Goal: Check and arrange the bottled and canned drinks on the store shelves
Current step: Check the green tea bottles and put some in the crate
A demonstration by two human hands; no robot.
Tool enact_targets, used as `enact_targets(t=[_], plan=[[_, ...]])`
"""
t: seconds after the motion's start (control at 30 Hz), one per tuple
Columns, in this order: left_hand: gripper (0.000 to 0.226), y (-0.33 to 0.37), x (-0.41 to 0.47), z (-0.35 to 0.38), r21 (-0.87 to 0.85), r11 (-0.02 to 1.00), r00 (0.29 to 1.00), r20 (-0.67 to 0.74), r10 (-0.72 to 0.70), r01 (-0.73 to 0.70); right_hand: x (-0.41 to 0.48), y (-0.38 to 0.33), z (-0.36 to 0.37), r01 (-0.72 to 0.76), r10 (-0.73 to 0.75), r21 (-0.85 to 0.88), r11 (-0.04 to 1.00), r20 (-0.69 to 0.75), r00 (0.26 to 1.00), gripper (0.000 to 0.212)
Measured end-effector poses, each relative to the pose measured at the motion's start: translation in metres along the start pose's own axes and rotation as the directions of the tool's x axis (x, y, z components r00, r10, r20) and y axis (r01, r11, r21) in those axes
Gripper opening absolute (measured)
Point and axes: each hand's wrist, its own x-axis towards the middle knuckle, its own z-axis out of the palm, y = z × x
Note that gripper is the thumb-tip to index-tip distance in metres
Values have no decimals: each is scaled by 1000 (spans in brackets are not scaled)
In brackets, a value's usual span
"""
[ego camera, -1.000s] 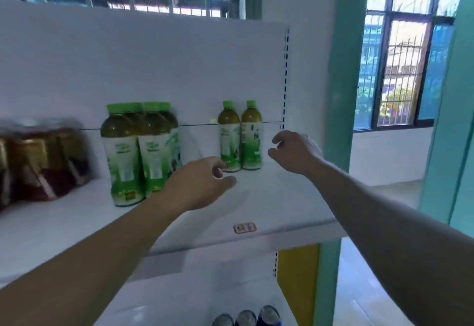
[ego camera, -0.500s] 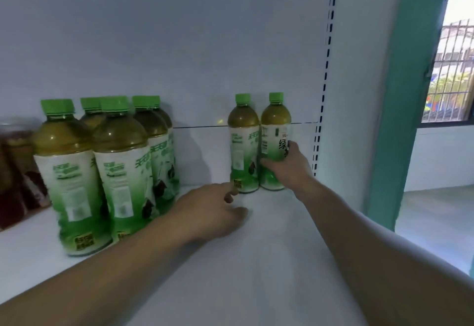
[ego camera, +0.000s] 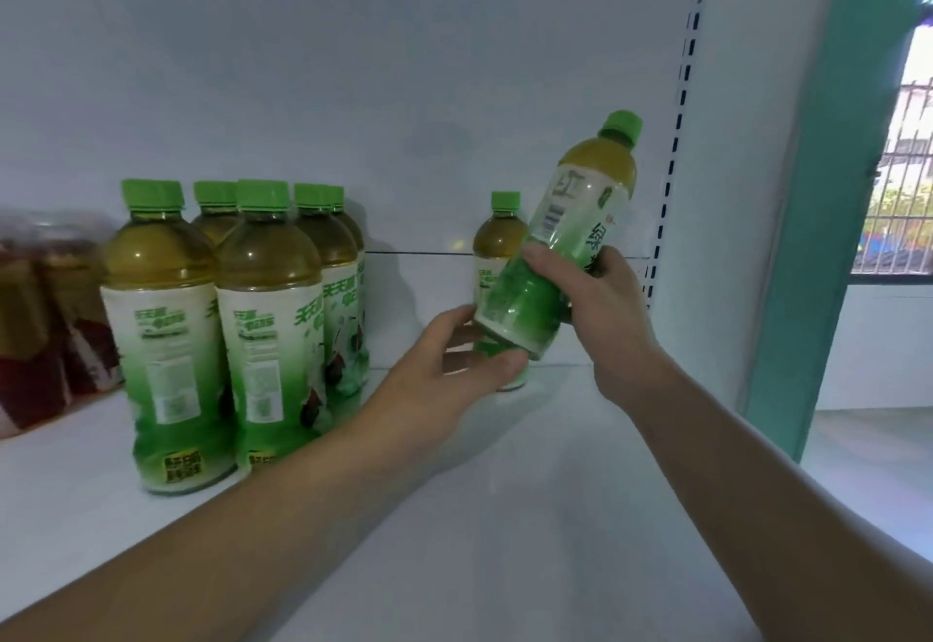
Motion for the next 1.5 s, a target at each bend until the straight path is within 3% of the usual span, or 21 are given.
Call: enact_targets(t=[0.1,0.23,0.3,0.37,0.5,0.63,0.77,0.83,0.93,1.03,1.13,1.27,1.33,1.4,1.5], plan=[[70,4,-3,5,-135,989,998,-38,55,-60,-11,-5,11,20,-28,76,997,109,994,48],[62,0,-4,-2,-306,950,994,-104,28,-59,-14,-12,13,-3,-58,257,966,228,972,62],[53,2,-7,-2,-441,897,1000,-13,-27,18,-11,-18,7,-49,-77,442,895,261,962,56],[49,5,-12,4,-509,849,989,104,-101,140,-12,-25,0,-139,-66,601,787,306,950,28],[62,5,-17,15,-497,812,939,297,-173,306,-9,-24,-10,-223,-2,744,630,288,958,40],[69,5,-17,19,-482,817,936,299,-186,317,-10,-30,-10,-201,18,771,604,239,971,37],[77,-2,-16,25,-465,880,995,61,-76,96,-15,-32,-2,-147,-52,753,641,233,971,48],[73,-1,-17,23,-483,873,998,12,-68,66,-16,-33,-1,-138,-90,753,643,253,963,45],[53,8,-21,17,-614,767,982,139,-128,187,-16,-37,-5,-146,-131,759,635,292,948,29],[72,11,-24,15,-584,743,942,266,-205,327,-15,-36,-6,-161,-114,769,619,291,950,26],[72,6,-22,21,-534,800,960,200,-198,276,-11,-33,-6,-129,-63,756,642,220,974,17],[68,5,-19,21,-523,838,987,67,-145,159,-9,-31,-5,-84,-105,726,682,211,972,18],[54,8,-20,17,-573,794,979,103,-177,204,-12,-35,-4,-99,-136,748,656,245,960,19],[58,12,-22,14,-621,715,947,193,-256,320,-15,-38,-4,-104,-164,760,642,268,949,17],[66,7,-22,15,-548,761,937,219,-271,348,-15,-37,-2,-113,-134,745,657,263,955,14]])
